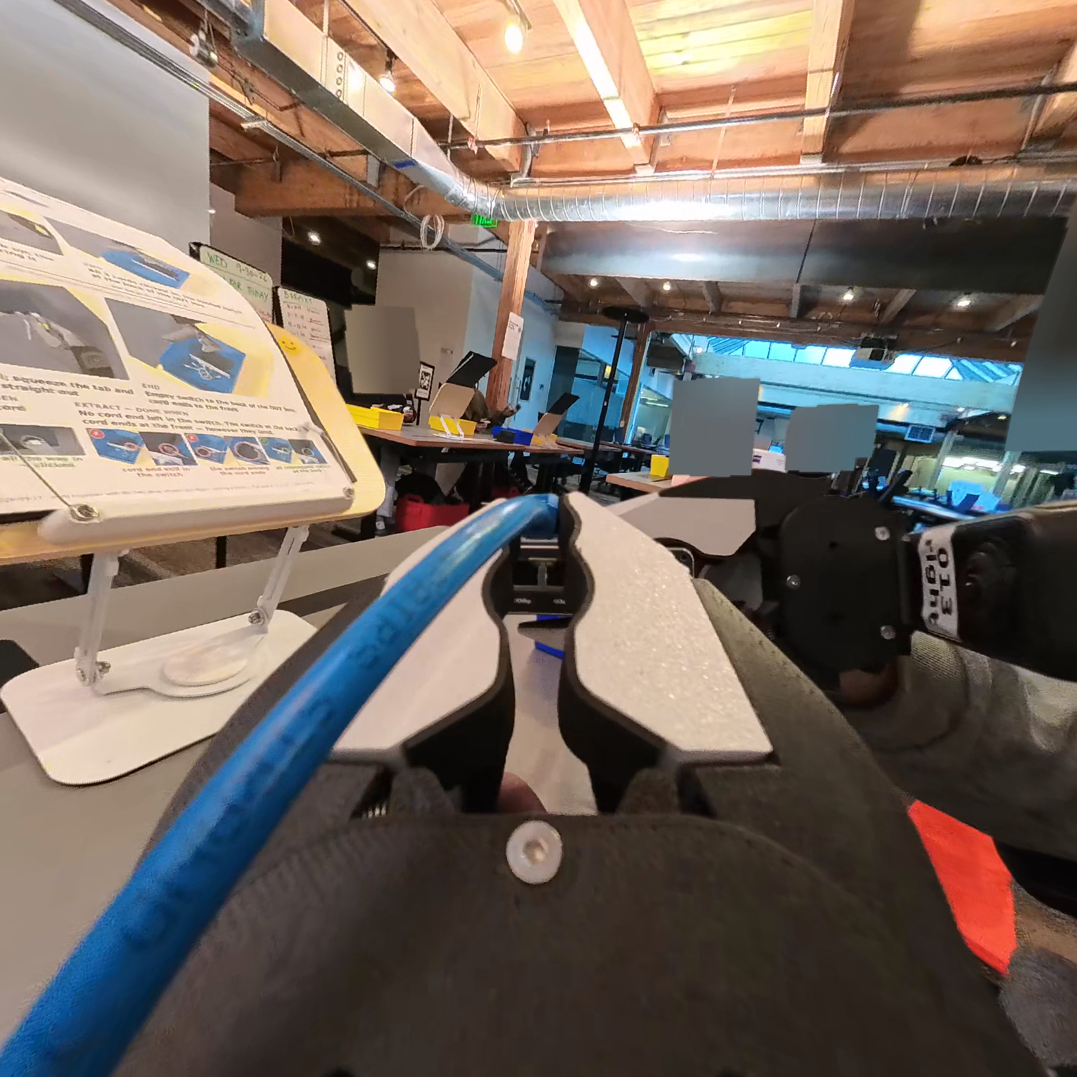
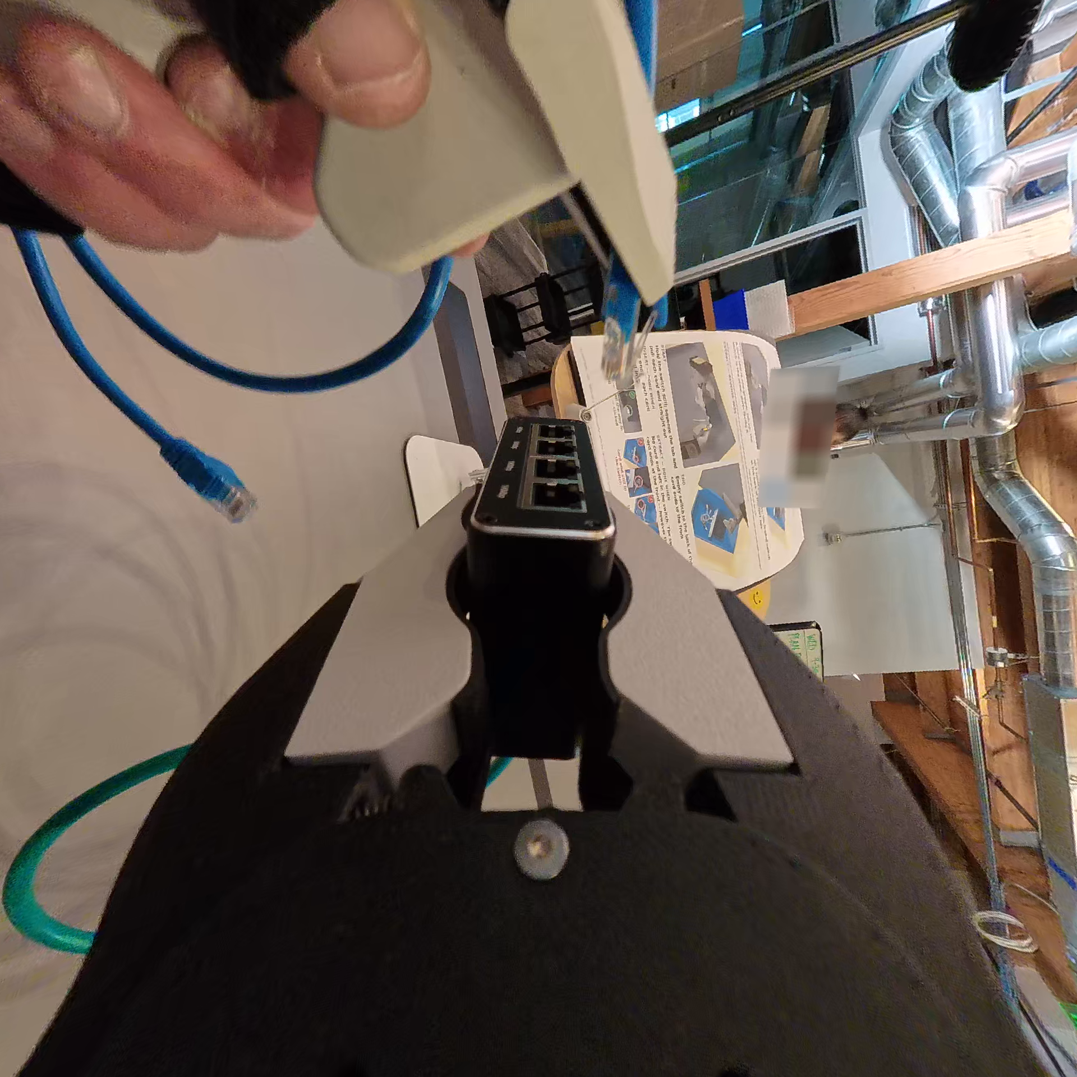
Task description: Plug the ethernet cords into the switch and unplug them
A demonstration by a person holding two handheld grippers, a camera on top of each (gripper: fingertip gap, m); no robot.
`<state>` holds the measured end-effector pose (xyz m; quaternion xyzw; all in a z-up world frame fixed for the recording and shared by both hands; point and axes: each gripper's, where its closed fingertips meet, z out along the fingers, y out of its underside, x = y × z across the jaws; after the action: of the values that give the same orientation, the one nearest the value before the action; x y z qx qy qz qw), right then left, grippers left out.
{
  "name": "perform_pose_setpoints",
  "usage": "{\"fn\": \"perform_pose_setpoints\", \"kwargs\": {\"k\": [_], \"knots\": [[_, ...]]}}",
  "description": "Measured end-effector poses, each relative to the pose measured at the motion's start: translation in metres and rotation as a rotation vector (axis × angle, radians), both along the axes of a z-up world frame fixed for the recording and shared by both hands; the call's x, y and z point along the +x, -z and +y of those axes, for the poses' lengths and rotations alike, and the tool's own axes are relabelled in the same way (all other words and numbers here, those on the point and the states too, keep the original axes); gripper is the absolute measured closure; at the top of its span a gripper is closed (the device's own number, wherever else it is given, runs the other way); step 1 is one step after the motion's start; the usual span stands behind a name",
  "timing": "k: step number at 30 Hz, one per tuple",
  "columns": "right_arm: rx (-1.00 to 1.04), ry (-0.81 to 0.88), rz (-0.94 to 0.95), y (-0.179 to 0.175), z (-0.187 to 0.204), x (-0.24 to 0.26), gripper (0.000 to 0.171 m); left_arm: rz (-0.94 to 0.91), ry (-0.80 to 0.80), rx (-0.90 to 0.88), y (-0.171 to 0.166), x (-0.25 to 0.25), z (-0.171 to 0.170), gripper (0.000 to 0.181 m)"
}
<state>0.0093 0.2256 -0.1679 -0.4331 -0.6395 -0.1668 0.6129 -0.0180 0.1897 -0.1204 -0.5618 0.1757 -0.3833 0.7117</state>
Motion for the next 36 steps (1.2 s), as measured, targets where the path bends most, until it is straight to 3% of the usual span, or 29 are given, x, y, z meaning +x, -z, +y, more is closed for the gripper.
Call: {"fn": "perform_pose_setpoints", "kwargs": {"k": [12, 36], "knots": [[-0.023, 0.006, 0.023, -0.003, -0.005, 0.0, 0.138, -0.101, 0.049, 0.022, -0.006, 0.003, -0.002, 0.17], [-0.097, 0.021, 0.042, 0.001, 0.004, 0.011, 0.139, -0.029, 0.009, -0.017, 0.016, 0.01, 0.01, 0.169]]}}
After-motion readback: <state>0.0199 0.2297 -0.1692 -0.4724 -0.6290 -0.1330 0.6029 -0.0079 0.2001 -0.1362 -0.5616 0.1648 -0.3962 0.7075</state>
